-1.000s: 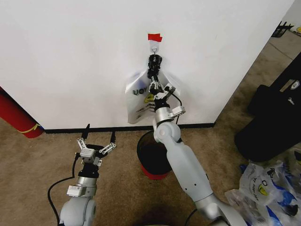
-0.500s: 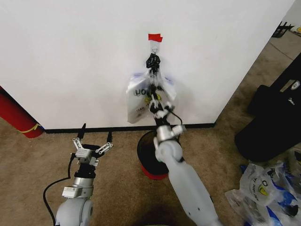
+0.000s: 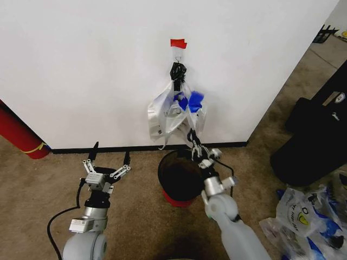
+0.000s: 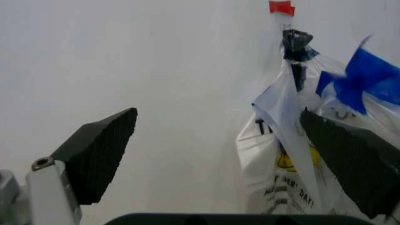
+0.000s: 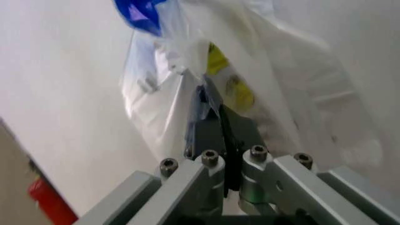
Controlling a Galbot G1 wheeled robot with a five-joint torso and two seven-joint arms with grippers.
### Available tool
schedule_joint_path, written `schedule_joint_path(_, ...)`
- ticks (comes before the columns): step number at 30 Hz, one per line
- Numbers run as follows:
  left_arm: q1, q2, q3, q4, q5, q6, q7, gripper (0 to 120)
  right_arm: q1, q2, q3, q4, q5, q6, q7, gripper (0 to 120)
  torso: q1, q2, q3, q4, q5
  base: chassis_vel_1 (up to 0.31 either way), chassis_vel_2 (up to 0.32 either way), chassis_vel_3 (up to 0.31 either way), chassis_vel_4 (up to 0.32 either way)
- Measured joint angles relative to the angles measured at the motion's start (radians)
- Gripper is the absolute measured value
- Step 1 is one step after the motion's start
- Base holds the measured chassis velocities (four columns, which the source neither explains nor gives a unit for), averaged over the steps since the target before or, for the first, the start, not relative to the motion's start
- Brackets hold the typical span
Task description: Pick up the garbage bag from the wall and place it over the trash bin.
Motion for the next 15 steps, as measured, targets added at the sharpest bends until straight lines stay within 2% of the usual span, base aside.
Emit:
schedule_joint_path(5,0.022,0.008,-0.005,-0.021,-0.006,-0.006,0.000,100,-0.058,-0.027,0.056,0.001,-0.005,0.003,-0.106,0,0.000,0.000,0.000,0.0001,0.0000,0.000,0.000,0.000,0.000)
schedule_joint_path(15,0.052,0.025,-0.017,-0.052,-0.025,-0.014,-0.001,100,-0.121,-0.073,0.182,-0.058,-0.015,-0.012,-0.406,0,0.000,0.000,0.000,0.0000,-0.0001,0.000,0.000,0.000,0.000)
